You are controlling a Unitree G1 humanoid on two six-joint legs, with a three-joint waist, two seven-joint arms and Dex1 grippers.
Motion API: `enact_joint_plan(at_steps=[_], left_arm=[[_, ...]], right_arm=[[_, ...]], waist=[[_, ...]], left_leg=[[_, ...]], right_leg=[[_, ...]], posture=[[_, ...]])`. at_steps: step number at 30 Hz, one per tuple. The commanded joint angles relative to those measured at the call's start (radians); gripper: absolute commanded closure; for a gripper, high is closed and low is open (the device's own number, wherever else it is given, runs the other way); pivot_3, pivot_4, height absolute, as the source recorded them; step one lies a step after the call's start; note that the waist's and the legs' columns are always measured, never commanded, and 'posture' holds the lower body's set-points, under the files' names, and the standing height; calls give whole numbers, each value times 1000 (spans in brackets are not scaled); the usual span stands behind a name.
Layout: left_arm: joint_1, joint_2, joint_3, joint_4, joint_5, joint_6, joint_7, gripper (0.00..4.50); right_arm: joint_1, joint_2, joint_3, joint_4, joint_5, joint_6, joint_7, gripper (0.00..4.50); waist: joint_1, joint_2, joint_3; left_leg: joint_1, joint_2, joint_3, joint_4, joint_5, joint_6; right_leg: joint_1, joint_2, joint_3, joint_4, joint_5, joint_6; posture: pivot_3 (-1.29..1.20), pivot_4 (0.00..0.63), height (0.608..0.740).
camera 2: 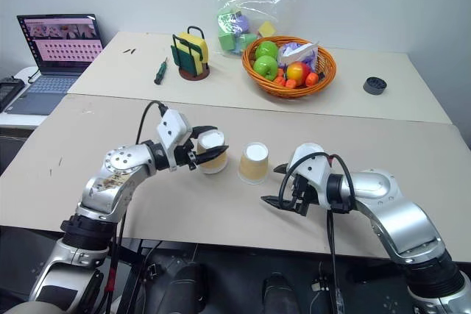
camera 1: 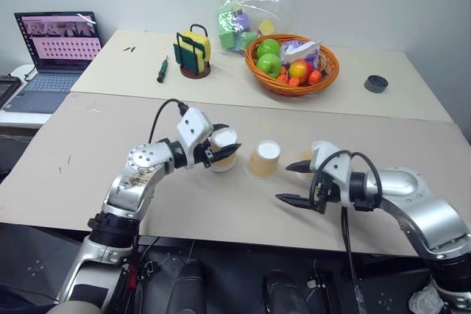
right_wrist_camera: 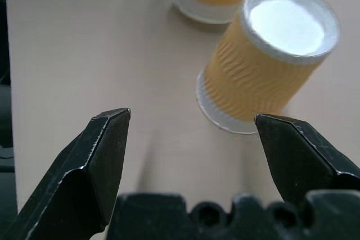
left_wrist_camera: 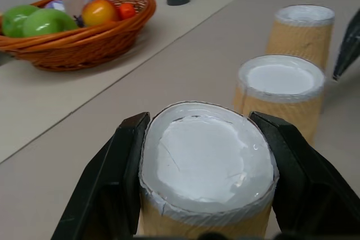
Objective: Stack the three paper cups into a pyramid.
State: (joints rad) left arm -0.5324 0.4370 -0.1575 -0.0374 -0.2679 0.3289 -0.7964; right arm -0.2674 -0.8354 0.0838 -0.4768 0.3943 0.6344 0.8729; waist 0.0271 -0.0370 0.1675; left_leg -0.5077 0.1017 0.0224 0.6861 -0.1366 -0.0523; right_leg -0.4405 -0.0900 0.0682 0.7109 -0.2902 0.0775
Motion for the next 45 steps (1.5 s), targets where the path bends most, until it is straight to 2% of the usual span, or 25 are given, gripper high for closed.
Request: enact_joint_plan(at_steps=[1,9,11,12,14,21,29,31,33,35,38,45], left_arm=[[-30,-25,-19,-7,-14,-28,-46,2093],[-29,-53,-54,36,12,-45,-89,2093],[-28,-56,-50,42,13,-54,-91,1089],[-28,-57,-47,43,14,-55,-91,870],[-26,-56,-42,37,13,-54,-92,52],[-40,-10,12,-46,-47,12,-113,52],[-53,102,116,-182,-167,160,-145,52],[-69,162,183,-223,-266,269,-169,52],[-83,227,246,-249,-368,373,-203,52],[-78,274,273,-271,-424,430,-217,52],[-46,333,283,-316,-453,465,-235,52],[4,392,294,-362,-476,491,-226,52]], right_arm=[[14,-18,-46,-41,1,6,-12,309],[25,-21,-70,-57,1,19,-29,309],[26,-22,-73,-61,4,24,-32,309],[26,-23,-74,-62,6,25,-33,309],[26,-24,-76,-61,7,25,-34,309],[24,-57,-124,-13,20,5,7,309],[104,-177,-341,23,135,7,181,309],[161,-230,-410,81,123,-2,237,309],[203,-269,-390,169,24,-75,230,309],[161,-258,-325,240,-44,-109,164,309],[65,-188,-252,278,-58,-116,119,309],[-101,-70,-139,369,-95,-132,96,309]], waist=[[-1,0,0],[-4,0,0],[-4,0,0],[-5,0,0],[-5,0,0],[-8,0,0],[-9,2,1],[-9,2,1],[-14,2,2],[-18,2,2],[-31,2,2],[-39,4,3]], left_leg=[[0,0,0,0,0,0],[0,0,0,0,0,1],[0,0,0,0,0,1],[0,0,0,0,0,1],[0,0,0,0,0,1],[0,0,0,0,1,1],[0,0,0,0,1,1],[0,0,0,0,1,1],[0,0,-1,0,1,1],[1,0,-1,0,1,1],[4,0,0,0,1,1],[4,0,0,-1,1,1]], right_leg=[[0,0,0,0,0,0],[0,0,0,0,0,0],[0,0,0,0,0,0],[0,0,0,0,0,0],[0,0,0,0,0,0],[0,0,0,0,0,0],[1,0,0,0,0,0],[1,0,0,0,-2,3],[1,0,0,0,-3,4],[2,0,0,0,-3,4],[2,-1,0,0,-3,5],[2,0,1,0,-3,5]], posture=[[0,150,661],[0,150,661],[0,150,661],[0,150,661],[0,150,661],[0,150,661],[0,150,661],[0,150,661],[0,150,661],[0,150,661],[0,150,661],[0,150,661]])
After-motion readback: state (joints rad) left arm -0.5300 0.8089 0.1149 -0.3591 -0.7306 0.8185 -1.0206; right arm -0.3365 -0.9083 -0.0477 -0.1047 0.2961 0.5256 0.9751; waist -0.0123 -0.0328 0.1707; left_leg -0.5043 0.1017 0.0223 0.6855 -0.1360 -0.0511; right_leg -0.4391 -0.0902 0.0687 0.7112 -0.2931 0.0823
